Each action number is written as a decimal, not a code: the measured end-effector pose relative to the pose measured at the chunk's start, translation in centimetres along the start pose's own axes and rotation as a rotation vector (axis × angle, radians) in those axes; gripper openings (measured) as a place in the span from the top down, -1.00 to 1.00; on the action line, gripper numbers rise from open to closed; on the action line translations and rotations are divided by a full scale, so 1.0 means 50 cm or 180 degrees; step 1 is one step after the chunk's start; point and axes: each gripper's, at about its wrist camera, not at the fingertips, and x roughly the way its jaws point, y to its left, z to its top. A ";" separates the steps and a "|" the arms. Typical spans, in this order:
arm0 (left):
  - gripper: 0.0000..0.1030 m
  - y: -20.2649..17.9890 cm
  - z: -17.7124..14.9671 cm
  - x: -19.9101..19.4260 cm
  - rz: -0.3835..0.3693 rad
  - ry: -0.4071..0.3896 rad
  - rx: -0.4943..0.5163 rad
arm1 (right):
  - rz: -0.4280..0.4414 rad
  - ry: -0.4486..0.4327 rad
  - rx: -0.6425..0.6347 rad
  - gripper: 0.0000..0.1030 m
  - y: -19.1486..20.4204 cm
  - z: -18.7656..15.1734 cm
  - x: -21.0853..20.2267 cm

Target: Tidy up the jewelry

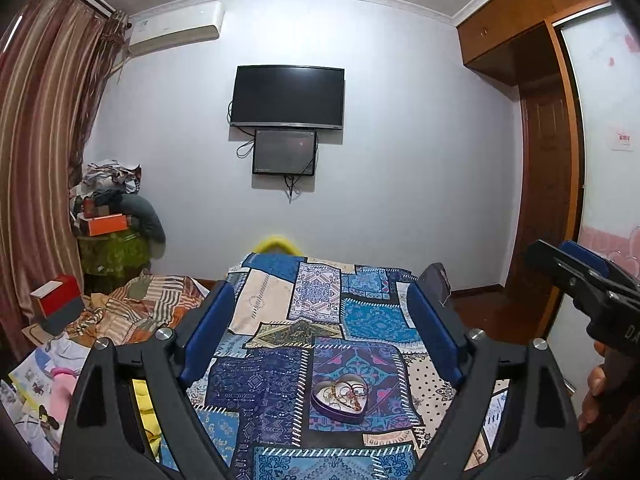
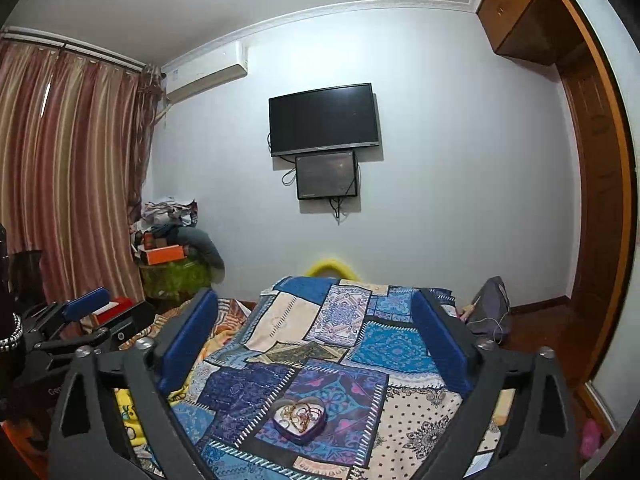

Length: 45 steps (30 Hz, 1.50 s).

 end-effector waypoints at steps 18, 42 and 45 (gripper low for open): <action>-0.73 -0.012 -0.003 -0.011 -0.0075 0.0031 0.0037 | 0.0022 0.0104 -0.0014 -0.89 -0.011 -0.016 -0.021; -0.90 -0.009 -0.007 0.003 -0.0036 0.0074 0.0002 | 0.0009 0.0190 -0.0011 -0.90 -0.010 -0.014 -0.018; -0.90 -0.009 -0.007 0.005 -0.0025 0.0074 0.0005 | -0.0008 0.0209 -0.0023 -0.90 -0.008 -0.016 -0.018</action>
